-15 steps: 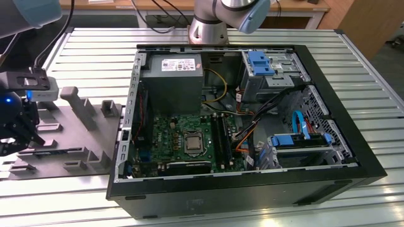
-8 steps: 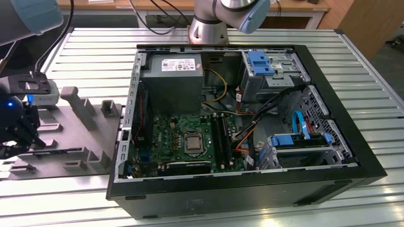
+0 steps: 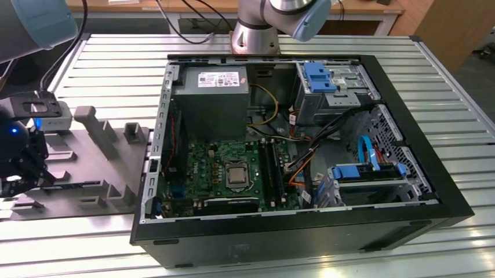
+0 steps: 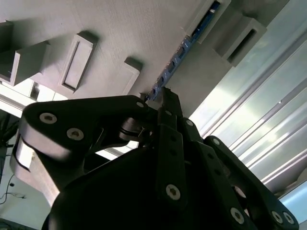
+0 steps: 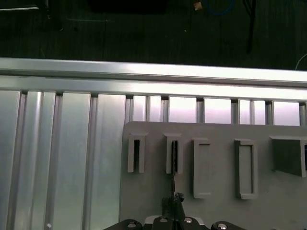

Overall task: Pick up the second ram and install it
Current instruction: 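Pick up the second ram and move it above second insertion slot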

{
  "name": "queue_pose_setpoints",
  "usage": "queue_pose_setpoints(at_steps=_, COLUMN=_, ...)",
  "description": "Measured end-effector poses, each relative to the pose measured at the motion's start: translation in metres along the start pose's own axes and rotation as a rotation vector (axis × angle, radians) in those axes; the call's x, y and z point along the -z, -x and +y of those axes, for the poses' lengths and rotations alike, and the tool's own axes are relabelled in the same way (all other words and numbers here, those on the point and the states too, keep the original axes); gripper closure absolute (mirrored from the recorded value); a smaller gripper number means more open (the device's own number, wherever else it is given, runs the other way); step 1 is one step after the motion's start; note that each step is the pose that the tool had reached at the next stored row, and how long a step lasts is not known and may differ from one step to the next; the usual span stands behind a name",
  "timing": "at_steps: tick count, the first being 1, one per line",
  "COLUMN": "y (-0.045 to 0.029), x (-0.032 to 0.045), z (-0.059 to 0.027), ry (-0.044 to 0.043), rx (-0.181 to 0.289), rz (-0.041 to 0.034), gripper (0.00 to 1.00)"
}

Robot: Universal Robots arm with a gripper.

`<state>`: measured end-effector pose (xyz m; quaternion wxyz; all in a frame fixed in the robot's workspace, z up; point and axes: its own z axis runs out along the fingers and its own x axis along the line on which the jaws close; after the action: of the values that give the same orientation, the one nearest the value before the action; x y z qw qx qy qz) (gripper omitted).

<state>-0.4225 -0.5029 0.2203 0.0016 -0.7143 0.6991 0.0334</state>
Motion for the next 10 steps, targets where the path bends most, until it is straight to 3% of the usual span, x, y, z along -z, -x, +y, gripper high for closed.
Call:
queue_pose_setpoints(at_steps=7, y=0.0, x=-0.0004, z=0.0, ry=0.0002, rx=0.003, rz=0.0002, gripper=0.89)
queue_pose_setpoints(at_steps=10, y=0.0, x=-0.0009, z=0.0, ry=0.0001, rx=0.003, rz=0.0002, gripper=0.77)
